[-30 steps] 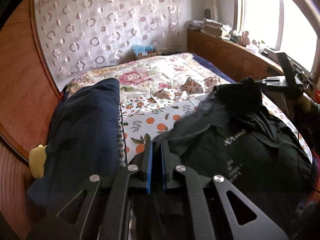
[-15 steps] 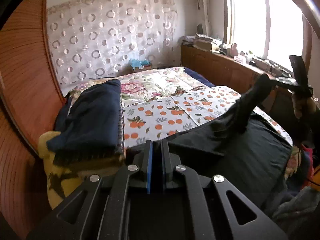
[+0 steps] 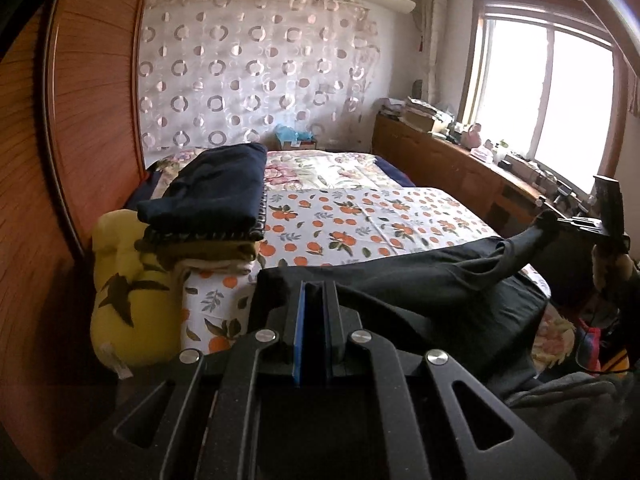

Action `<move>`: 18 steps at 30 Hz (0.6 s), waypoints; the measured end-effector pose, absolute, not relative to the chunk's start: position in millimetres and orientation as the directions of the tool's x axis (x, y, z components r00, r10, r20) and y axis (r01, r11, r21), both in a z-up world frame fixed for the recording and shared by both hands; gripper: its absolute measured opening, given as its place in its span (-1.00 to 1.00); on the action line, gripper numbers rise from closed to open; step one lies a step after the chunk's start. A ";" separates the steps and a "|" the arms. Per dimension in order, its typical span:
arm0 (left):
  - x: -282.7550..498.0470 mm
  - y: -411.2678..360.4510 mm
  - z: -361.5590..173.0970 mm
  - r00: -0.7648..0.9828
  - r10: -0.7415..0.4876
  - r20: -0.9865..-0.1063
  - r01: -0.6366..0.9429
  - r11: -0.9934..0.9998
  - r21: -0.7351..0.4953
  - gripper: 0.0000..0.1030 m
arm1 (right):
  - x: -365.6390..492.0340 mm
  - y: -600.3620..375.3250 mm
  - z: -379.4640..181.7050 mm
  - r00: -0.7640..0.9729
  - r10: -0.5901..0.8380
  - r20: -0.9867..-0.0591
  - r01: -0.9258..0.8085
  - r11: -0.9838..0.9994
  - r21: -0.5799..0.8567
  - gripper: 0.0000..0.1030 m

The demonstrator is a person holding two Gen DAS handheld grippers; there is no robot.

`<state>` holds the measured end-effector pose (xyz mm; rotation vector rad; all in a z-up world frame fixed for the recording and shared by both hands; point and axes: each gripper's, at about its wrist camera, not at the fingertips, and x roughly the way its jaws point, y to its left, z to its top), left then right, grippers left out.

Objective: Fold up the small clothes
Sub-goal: 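Lift the hem with both grippers and carry it toward the collar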

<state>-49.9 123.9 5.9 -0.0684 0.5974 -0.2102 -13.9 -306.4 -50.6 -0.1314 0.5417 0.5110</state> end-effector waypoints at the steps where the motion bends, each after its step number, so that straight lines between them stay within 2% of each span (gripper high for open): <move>1: -54.0 122.4 7.5 0.809 -0.217 -0.547 0.178 0.976 -0.124 -0.84 | -18.7 -306.8 -47.0 0.734 0.430 -0.525 -0.501 0.865 0.007 -0.90; 5: -71.6 114.3 11.0 0.812 -0.217 -0.541 0.192 0.976 -0.103 -0.84 | -28.3 -300.9 -52.2 0.718 0.436 -0.543 -0.527 0.850 -0.014 -0.90; 11: -52.5 108.8 -26.2 0.751 -0.183 -0.634 0.169 0.982 -0.084 -0.84 | -8.5 -297.7 -94.6 0.665 0.411 -0.624 -0.522 0.853 0.006 -0.90; 16: -50.7 106.8 -36.7 0.731 -0.173 -0.660 0.165 0.983 -0.076 -0.78 | -0.3 -297.6 -107.4 0.641 0.390 -0.661 -0.512 0.859 0.010 -0.90; 17: -51.4 107.7 -36.8 0.729 -0.182 -0.659 0.171 0.982 -0.083 -0.73 | -0.2 -298.9 -106.7 0.637 0.394 -0.662 -0.512 0.859 0.019 -0.89; 18: -52.0 108.4 -36.6 0.731 -0.182 -0.657 0.169 0.982 -0.085 -0.43 | -0.7 -299.6 -107.0 0.638 0.396 -0.660 -0.510 0.860 0.023 -0.89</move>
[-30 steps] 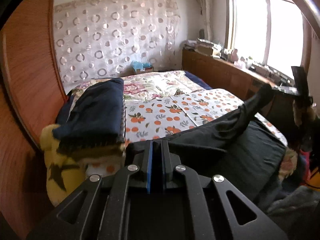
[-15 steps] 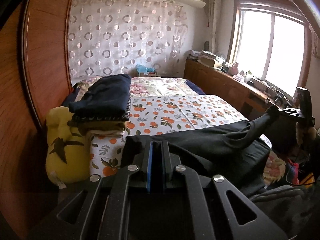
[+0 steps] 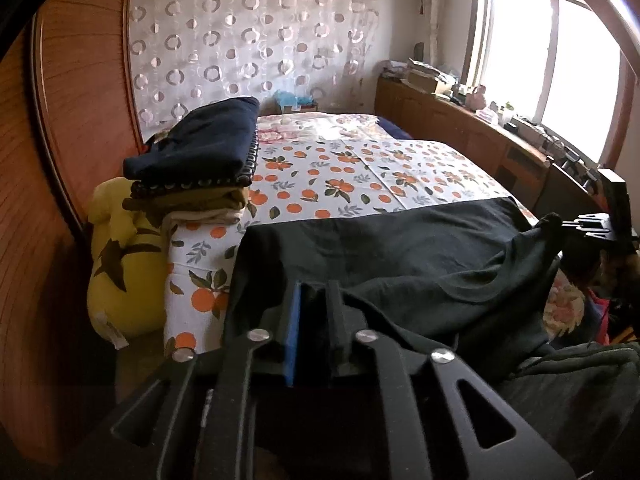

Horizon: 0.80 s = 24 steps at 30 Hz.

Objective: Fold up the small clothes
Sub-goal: 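Lift the hem with both grippers and carry it toward the collar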

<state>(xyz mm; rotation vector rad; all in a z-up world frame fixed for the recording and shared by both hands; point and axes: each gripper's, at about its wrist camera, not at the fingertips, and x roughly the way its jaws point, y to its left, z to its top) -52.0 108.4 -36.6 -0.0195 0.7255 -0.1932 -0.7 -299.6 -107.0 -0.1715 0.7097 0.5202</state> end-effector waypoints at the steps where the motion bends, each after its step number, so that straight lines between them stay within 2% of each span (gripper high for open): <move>1: -52.3 109.6 -36.0 0.736 -0.178 -0.654 0.163 0.983 -0.084 -0.21 | -0.7 -299.1 -105.6 0.642 0.394 -0.658 -0.504 0.863 0.025 -0.89; 3: -52.3 111.8 -33.7 0.741 -0.185 -0.646 0.162 0.982 -0.096 -0.15 | -2.0 -301.9 -101.5 0.645 0.394 -0.654 -0.493 0.869 0.038 -0.89; 5: -51.0 112.5 -30.6 0.744 -0.170 -0.647 0.154 0.985 -0.081 0.00 | -2.2 -298.2 -98.5 0.653 0.393 -0.647 -0.490 0.871 0.035 -0.89; 7: -49.5 113.0 -25.7 0.755 -0.156 -0.637 0.150 0.987 -0.063 0.27 | -8.4 -298.2 -93.9 0.657 0.404 -0.637 -0.503 0.864 0.029 -0.87; 10: -43.5 115.9 -19.0 0.763 -0.171 -0.624 0.159 0.984 -0.075 0.44 | -13.8 -299.0 -87.4 0.670 0.392 -0.630 -0.510 0.860 -0.008 -0.75; 15: -19.0 116.2 -18.1 0.763 -0.163 -0.625 0.162 0.985 -0.060 0.49 | -15.8 -310.0 -79.0 0.696 0.374 -0.613 -0.493 0.870 -0.029 -0.40; 18: 2.9 117.1 -25.8 0.750 -0.169 -0.640 0.164 0.984 -0.068 0.49 | -7.4 -314.3 -80.3 0.709 0.359 -0.607 -0.469 0.883 -0.027 -0.26; 24: 46.4 116.1 -50.7 0.713 -0.149 -0.685 0.144 0.987 -0.065 0.49 | 34.0 -310.9 -107.0 0.712 0.295 -0.637 -0.412 0.910 -0.039 -0.20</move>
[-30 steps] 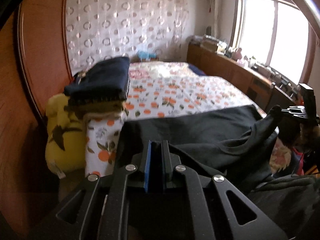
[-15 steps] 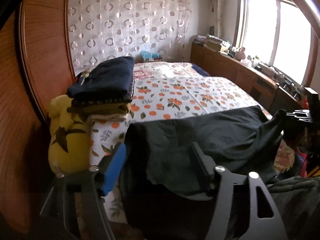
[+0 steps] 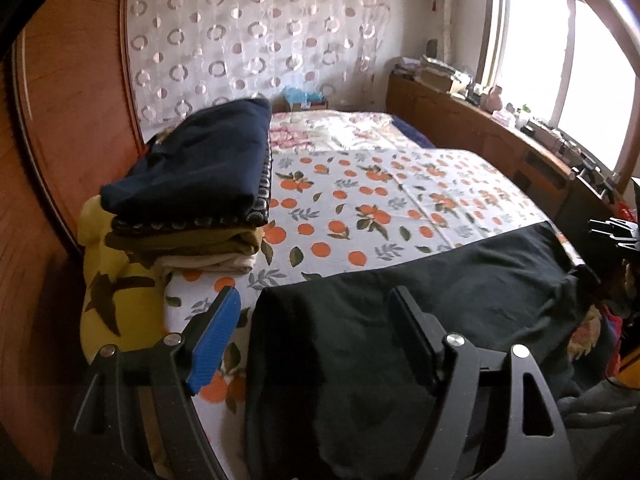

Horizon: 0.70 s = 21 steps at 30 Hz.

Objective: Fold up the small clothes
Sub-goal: 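Lift the hem with both grippers and carry it toward the collar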

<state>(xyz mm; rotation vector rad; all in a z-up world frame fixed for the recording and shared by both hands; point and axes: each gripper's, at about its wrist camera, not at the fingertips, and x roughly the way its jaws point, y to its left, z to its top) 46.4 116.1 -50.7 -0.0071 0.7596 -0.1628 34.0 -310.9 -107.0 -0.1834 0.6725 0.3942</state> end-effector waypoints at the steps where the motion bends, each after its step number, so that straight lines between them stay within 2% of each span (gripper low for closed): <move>1: 51.5 114.9 -55.2 0.707 -0.144 -0.692 0.143 0.988 -0.059 0.49 | 41.4 -309.8 -112.6 0.709 0.289 -0.643 -0.403 0.915 -0.034 -0.20; 9: 86.4 114.6 -98.9 0.627 -0.084 -0.775 0.121 0.993 -0.009 0.49 | 88.6 -303.9 -141.5 0.702 0.243 -0.670 -0.328 0.945 0.000 -0.19; 12: 88.2 117.3 -106.4 0.608 -0.069 -0.791 0.112 0.994 0.000 0.49 | 96.4 -300.9 -146.2 0.708 0.175 -0.684 -0.276 0.960 -0.039 -0.19; 15: 86.4 118.6 -106.6 0.606 -0.064 -0.793 0.116 0.993 0.008 0.49 | 102.0 -296.1 -148.9 0.689 0.180 -0.702 -0.280 0.960 -0.029 -0.19; 21: 95.6 124.4 -109.9 0.577 -0.072 -0.814 0.119 0.993 -0.003 0.49 | 108.3 -295.3 -147.2 0.682 0.177 -0.709 -0.274 0.962 -0.023 -0.03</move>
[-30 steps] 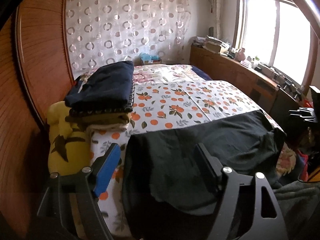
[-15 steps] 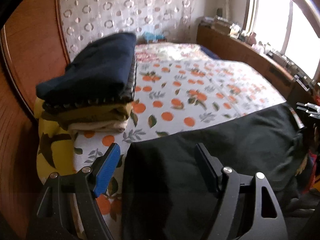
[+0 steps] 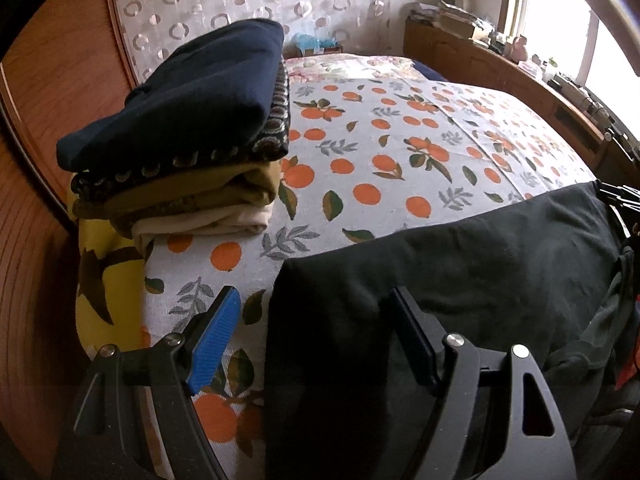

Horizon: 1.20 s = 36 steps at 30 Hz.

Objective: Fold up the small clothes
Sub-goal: 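Lift the hem with both grippers and carry it toward the collar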

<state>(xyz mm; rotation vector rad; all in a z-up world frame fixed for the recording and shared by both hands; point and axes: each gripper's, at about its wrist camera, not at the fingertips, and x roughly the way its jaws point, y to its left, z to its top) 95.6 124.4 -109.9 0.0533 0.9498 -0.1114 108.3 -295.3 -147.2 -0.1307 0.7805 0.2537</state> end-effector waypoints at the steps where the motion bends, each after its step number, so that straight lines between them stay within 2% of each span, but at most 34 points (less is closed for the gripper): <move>1: 97.8 126.7 -110.6 0.570 -0.083 -0.817 0.120 0.993 -0.017 0.49 | 109.1 -295.4 -147.0 0.679 0.184 -0.711 -0.272 0.962 -0.010 -0.03; 6: 107.5 140.7 -113.8 0.550 -0.112 -0.827 0.101 0.993 -0.068 0.51 | 116.3 -301.9 -149.6 0.669 0.202 -0.716 -0.278 0.960 0.010 0.01; 16: 111.2 141.8 -113.9 0.552 -0.095 -0.828 0.097 0.994 -0.049 0.52 | 122.5 -305.2 -154.6 0.651 0.250 -0.716 -0.327 0.944 0.032 0.00; 18: 111.3 141.1 -114.1 0.560 -0.097 -0.823 0.101 0.994 -0.049 0.50 | 120.9 -302.4 -155.3 0.649 0.258 -0.716 -0.341 0.939 0.029 -0.09; 19: 110.4 141.5 -114.2 0.565 -0.105 -0.818 0.103 0.993 -0.057 0.37 | 119.9 -301.7 -155.3 0.647 0.269 -0.714 -0.354 0.935 0.031 -0.16; 20: 109.1 141.9 -113.5 0.573 -0.119 -0.811 0.105 0.992 -0.071 0.27 | 119.0 -301.9 -155.2 0.643 0.284 -0.711 -0.365 0.930 0.042 -0.36; 21: 107.9 142.8 -112.2 0.579 -0.132 -0.805 0.104 0.991 -0.087 0.12 | 116.8 -301.7 -155.5 0.641 0.298 -0.707 -0.371 0.927 0.055 -0.67; 22: 107.2 142.3 -111.8 0.579 -0.137 -0.804 0.107 0.990 -0.092 -0.04 | 115.0 -301.2 -155.8 0.634 0.316 -0.706 -0.385 0.921 0.067 -0.80; 23: 106.2 141.2 -111.6 0.578 -0.144 -0.803 0.115 0.989 -0.095 -0.13 | 112.9 -300.1 -155.2 0.636 0.320 -0.702 -0.395 0.917 0.060 -0.81; 25: 104.1 137.7 -110.9 0.569 -0.160 -0.807 0.137 0.986 -0.099 -0.55 | 107.1 -299.0 -152.9 0.643 0.328 -0.692 -0.409 0.911 0.052 -0.83; 27: 100.6 134.1 -108.1 0.561 -0.186 -0.807 0.153 0.981 -0.119 -0.77 | 99.4 -301.2 -146.1 0.652 0.363 -0.666 -0.422 0.903 0.079 -0.85; 31: 72.8 129.8 -75.5 0.665 -0.191 -0.722 0.141 0.981 -0.130 -0.80 | 71.1 -310.3 -118.4 0.701 0.401 -0.590 -0.438 0.894 0.088 -0.86; 36: 22.7 118.6 2.2 0.785 -0.247 -0.568 0.197 0.969 -0.150 -0.81 | 19.4 -326.2 -48.8 0.789 0.432 -0.438 -0.457 0.888 0.052 -0.87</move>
